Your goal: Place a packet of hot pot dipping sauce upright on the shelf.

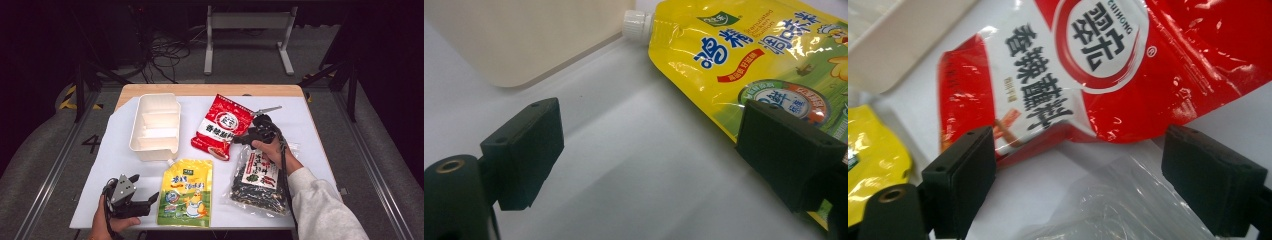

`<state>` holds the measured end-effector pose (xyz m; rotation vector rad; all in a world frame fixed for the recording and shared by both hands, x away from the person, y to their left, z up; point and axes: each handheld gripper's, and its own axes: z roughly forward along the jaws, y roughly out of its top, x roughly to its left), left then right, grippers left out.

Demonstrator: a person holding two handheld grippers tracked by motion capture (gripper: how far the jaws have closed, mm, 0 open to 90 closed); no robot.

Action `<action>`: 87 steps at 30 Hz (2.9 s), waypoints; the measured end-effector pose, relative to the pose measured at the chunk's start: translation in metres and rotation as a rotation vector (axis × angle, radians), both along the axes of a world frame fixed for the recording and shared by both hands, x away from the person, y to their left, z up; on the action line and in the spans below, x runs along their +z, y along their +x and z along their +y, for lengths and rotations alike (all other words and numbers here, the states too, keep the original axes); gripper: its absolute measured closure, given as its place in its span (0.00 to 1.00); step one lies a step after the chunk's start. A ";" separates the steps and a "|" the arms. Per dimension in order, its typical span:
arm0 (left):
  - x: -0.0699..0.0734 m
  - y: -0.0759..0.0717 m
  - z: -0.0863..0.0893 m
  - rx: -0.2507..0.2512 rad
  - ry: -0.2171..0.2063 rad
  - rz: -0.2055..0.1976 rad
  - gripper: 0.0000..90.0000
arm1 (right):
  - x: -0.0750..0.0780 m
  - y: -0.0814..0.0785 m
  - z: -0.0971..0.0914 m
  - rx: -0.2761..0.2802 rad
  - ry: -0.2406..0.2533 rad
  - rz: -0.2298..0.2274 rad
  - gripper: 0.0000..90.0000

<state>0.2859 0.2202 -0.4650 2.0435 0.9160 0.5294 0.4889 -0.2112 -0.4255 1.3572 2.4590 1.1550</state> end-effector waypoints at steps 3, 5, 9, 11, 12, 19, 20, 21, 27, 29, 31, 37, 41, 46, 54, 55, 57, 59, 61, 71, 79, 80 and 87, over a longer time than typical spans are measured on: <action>0.000 0.001 -0.001 -0.008 0.002 0.002 0.14 | 0.002 0.012 -0.001 -0.045 0.051 0.054 0.13; 0.000 0.001 -0.001 -0.015 0.005 0.001 0.14 | 0.005 0.019 -0.002 -0.070 0.078 0.079 0.13; 0.000 0.001 -0.002 -0.029 0.010 0.000 0.14 | 0.000 0.030 0.003 -0.099 0.050 0.111 0.11; 0.000 0.001 -0.002 -0.032 0.012 0.000 0.14 | -0.002 0.031 0.004 -0.107 0.051 0.123 0.11; -0.001 0.000 -0.003 -0.030 0.012 0.001 0.14 | -0.007 0.034 0.005 -0.111 0.070 0.162 0.12; -0.001 0.000 -0.005 -0.044 0.020 0.004 0.14 | -0.012 0.034 0.021 -0.083 0.014 0.143 0.32; -0.001 0.000 -0.005 -0.045 0.020 0.003 0.14 | -0.012 0.034 0.022 -0.076 0.001 0.135 0.35; -0.001 0.000 -0.005 -0.046 0.019 0.004 0.14 | -0.012 0.034 0.023 -0.071 0.002 0.134 0.41; 0.000 0.001 -0.004 -0.046 0.007 0.011 0.15 | -0.007 0.030 0.024 -0.007 0.011 0.070 0.78; 0.001 0.001 -0.003 -0.046 0.005 0.004 0.15 | -0.005 0.026 0.025 0.006 0.005 0.044 0.83; 0.002 0.002 -0.002 -0.046 -0.002 0.001 0.15 | -0.003 0.021 0.026 0.020 0.005 0.005 0.90; 0.004 0.003 -0.002 -0.044 -0.012 -0.003 0.15 | 0.009 0.008 0.029 0.057 0.015 -0.073 0.94; 0.005 0.003 -0.002 -0.043 -0.020 -0.001 0.15 | 0.022 0.000 0.030 0.084 0.027 -0.122 0.95; 0.006 0.004 -0.002 -0.043 -0.023 -0.002 0.15 | 0.032 -0.007 0.031 0.111 0.053 -0.166 0.96; 0.006 0.004 -0.001 -0.040 -0.026 -0.003 0.15 | 0.046 -0.018 0.033 0.148 0.076 -0.217 0.97; 0.006 0.004 -0.001 -0.039 -0.024 -0.005 0.15 | 0.047 -0.020 0.033 0.146 0.071 -0.226 0.97; 0.006 0.005 -0.001 -0.038 -0.025 -0.005 0.15 | 0.049 -0.022 0.033 0.155 0.076 -0.239 0.97; 0.006 0.005 0.000 -0.037 -0.032 -0.005 0.15 | 0.052 -0.024 0.034 0.156 0.081 -0.248 0.98; 0.007 0.005 0.000 -0.036 -0.032 -0.003 0.15 | 0.055 -0.026 0.034 0.154 0.079 -0.262 0.98; 0.007 0.006 0.001 -0.029 -0.040 -0.005 0.15 | 0.065 -0.031 0.033 0.144 0.105 -0.303 0.98; 0.006 0.007 0.003 -0.027 -0.039 0.000 0.15 | 0.074 -0.033 0.030 0.130 0.128 -0.332 0.98; 0.006 0.007 0.003 -0.027 -0.036 0.002 0.15 | 0.076 -0.033 0.031 0.130 0.131 -0.333 0.98; 0.005 0.007 0.003 -0.030 -0.040 0.004 0.15 | 0.092 -0.031 0.034 0.116 0.175 -0.364 0.98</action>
